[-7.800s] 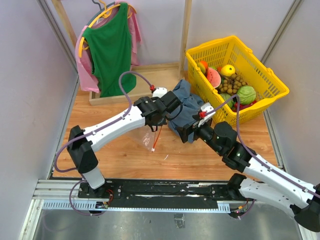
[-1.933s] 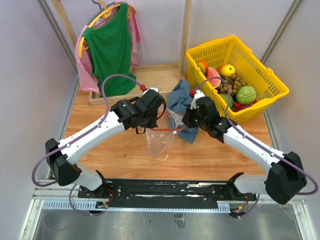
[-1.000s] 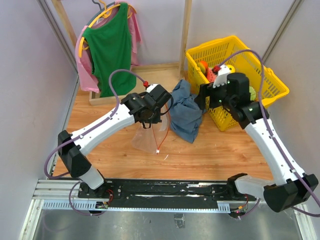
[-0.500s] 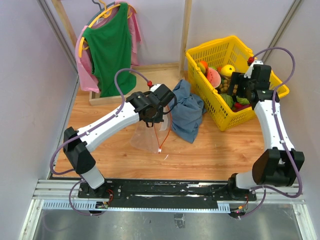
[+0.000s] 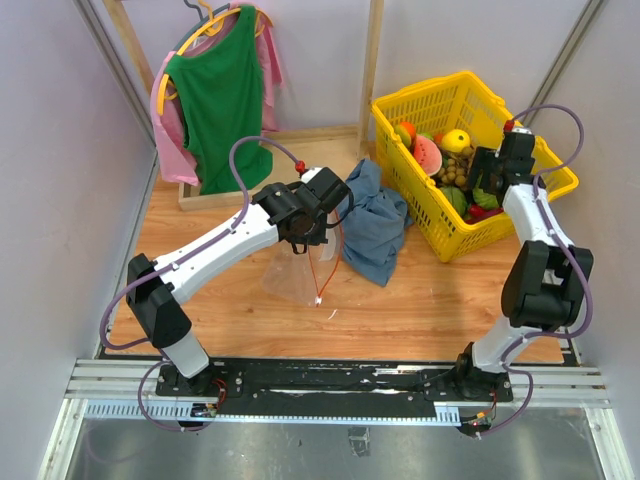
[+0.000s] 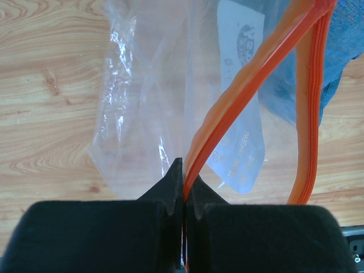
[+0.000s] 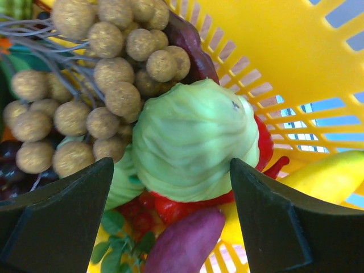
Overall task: Place the food in the zip-top bag and seal the zipper
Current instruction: Pick up the fake vegetable from the bin.
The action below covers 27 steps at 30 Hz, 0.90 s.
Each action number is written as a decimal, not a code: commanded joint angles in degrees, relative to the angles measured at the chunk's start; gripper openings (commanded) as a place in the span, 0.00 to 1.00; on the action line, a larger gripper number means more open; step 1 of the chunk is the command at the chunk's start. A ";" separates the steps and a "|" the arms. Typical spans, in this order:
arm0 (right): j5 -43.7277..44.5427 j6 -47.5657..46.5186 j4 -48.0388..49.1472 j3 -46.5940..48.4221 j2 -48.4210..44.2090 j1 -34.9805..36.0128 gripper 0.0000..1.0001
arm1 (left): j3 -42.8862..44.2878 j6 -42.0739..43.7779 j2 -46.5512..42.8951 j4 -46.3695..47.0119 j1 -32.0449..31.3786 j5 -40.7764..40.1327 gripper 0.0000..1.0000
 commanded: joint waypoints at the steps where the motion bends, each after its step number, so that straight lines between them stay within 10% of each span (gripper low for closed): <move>1: 4.74 0.33 5.70 0.98 2.97 -1.16 0.85 | 0.75 0.76 -0.41 0.64 0.59 -0.33 0.00; 7: 5.12 -3.04 8.77 0.30 6.44 -1.55 0.73 | -0.02 0.59 -1.27 0.83 0.67 -0.37 0.00; 21: 1.27 -5.49 6.48 -0.84 -1.15 -1.91 0.02 | -1.31 0.30 -2.45 1.27 0.97 -1.08 0.00; 27: -2.40 -4.56 4.01 -1.36 -7.47 -1.98 0.01 | -1.36 0.08 -3.13 1.74 1.27 -0.97 0.00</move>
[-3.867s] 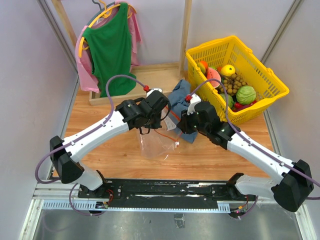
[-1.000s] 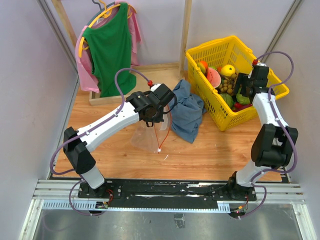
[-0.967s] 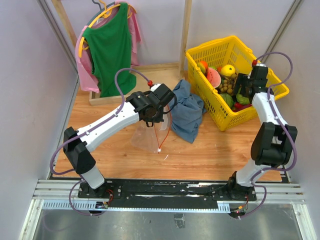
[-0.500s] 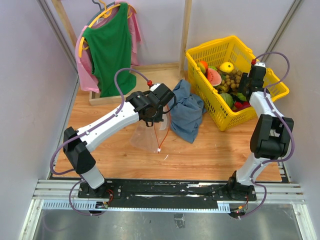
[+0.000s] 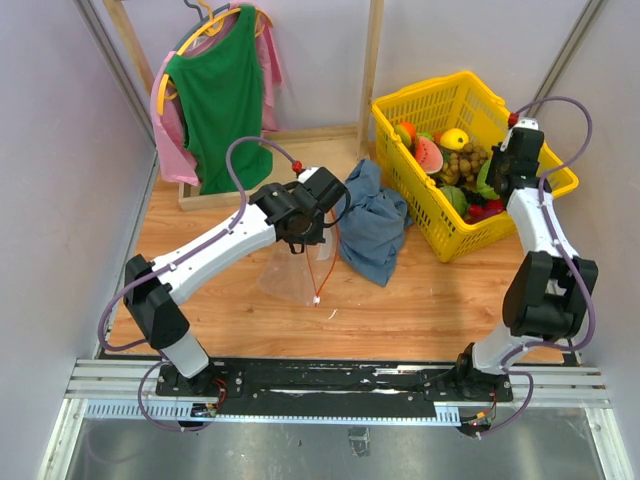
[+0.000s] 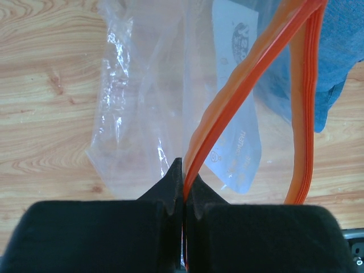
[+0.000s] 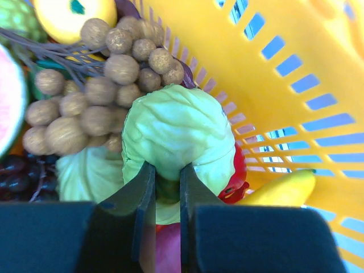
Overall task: Place the food in the zip-top bag and seal the zipper
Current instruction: Pick up the fake vegetable from the bin.
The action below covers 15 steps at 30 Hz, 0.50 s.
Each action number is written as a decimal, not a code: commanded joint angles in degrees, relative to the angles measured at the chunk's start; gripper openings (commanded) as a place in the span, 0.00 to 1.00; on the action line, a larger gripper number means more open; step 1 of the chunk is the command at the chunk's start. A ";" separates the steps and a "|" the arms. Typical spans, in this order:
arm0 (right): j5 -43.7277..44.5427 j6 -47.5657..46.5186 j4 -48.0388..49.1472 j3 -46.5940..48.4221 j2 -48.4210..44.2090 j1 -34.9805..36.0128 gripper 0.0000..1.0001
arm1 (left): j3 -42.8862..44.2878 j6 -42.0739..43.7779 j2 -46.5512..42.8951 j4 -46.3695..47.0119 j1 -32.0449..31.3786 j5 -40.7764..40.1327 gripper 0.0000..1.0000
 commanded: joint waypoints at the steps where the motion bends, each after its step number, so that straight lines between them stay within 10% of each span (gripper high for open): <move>1: -3.97 0.70 -1.87 -0.17 -6.73 -1.39 0.01 | -0.27 -0.17 -2.68 1.31 0.72 -0.94 0.00; 15: -25.86 14.22 0.69 -7.62 -24.51 -0.59 0.01 | -0.48 -0.03 -3.70 3.13 2.09 0.78 0.00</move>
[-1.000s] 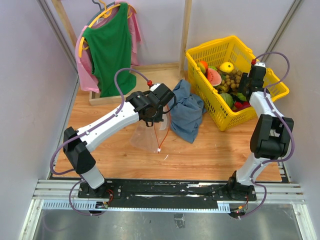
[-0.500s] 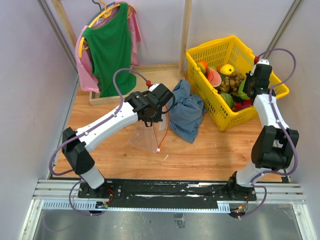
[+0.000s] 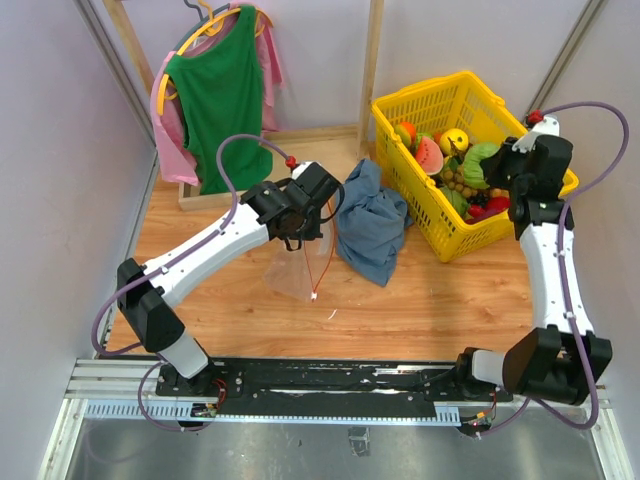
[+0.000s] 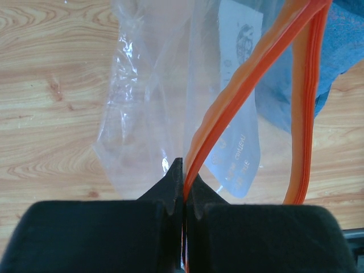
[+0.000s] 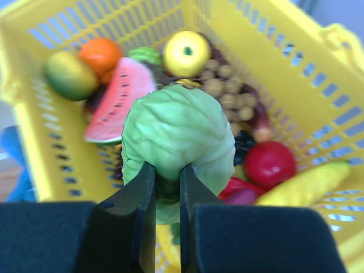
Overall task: Place the food in the zip-top bag and seal the zipper
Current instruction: Pick up the fake vegetable from the bin, then place the fake vegetable in the zipper food storage bag.
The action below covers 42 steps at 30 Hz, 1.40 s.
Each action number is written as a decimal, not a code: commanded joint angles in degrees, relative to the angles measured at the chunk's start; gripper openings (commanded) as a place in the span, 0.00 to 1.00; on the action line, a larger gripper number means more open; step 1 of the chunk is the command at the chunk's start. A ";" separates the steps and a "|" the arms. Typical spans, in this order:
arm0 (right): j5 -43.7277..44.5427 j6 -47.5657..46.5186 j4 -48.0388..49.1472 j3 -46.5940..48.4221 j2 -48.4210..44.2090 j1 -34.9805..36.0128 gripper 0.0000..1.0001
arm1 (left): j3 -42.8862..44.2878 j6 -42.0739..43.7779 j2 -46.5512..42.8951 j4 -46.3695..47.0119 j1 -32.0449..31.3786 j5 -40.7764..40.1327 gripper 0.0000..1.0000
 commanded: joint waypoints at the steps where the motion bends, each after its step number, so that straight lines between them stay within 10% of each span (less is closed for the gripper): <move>1: -12.74 7.67 4.14 -4.08 -6.04 0.05 0.01 | -0.24 0.04 -1.88 1.84 1.09 0.51 0.00; 16: -28.17 25.19 23.51 -15.54 -17.81 17.68 0.01 | -1.22 -0.26 -2.94 4.63 3.35 3.77 0.00; 42: -34.03 42.72 55.19 -24.91 -9.12 38.72 0.01 | -9.52 -3.52 -10.90 14.89 7.71 12.39 0.00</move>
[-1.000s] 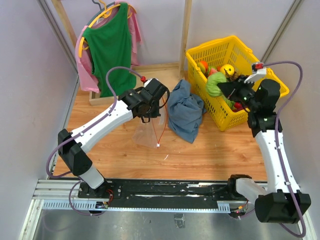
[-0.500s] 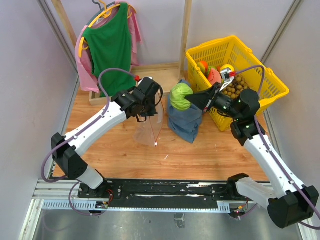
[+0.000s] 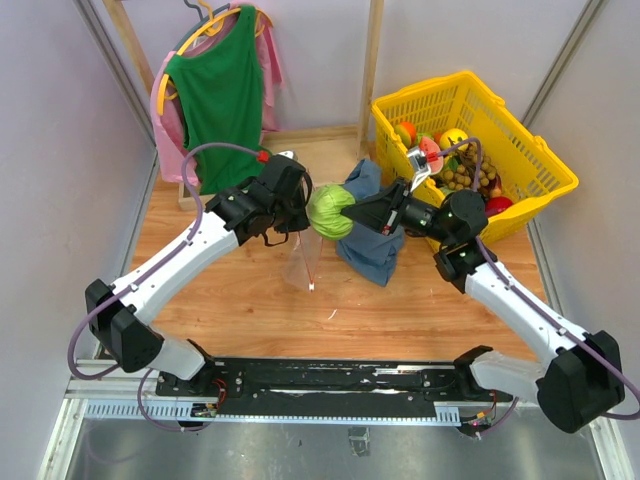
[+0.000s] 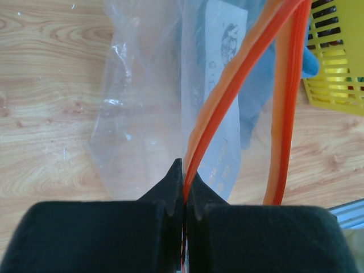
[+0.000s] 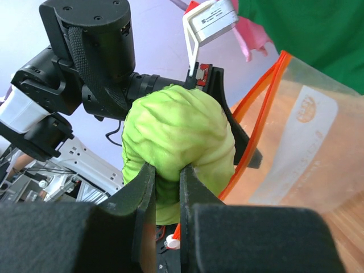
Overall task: Place the food in the zip-top bag and seal the zipper
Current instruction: Place the fake vegetable in the zipper food storage bag.
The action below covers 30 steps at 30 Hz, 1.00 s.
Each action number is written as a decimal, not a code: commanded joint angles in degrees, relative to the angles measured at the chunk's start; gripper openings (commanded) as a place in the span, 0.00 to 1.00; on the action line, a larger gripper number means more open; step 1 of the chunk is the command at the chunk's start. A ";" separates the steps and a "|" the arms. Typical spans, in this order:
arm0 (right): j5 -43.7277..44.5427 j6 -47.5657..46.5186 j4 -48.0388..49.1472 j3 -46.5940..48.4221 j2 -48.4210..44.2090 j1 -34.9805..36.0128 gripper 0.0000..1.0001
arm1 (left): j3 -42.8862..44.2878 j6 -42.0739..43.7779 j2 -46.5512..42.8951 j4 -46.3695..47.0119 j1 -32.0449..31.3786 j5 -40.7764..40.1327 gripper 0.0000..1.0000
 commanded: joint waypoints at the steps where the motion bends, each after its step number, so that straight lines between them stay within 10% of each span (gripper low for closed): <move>1: -0.66 4.24 9.65 -0.87 1.21 1.91 0.01 | -0.35 -0.49 -1.55 2.21 0.68 1.11 0.00; 14: 2.75 6.32 12.23 -5.27 7.04 3.10 0.01 | -1.23 -1.64 -4.06 2.95 0.98 2.15 0.00; 30: 7.52 -11.92 -11.36 -1.77 5.23 3.12 0.01 | -1.34 0.38 -6.44 3.35 1.03 6.21 0.00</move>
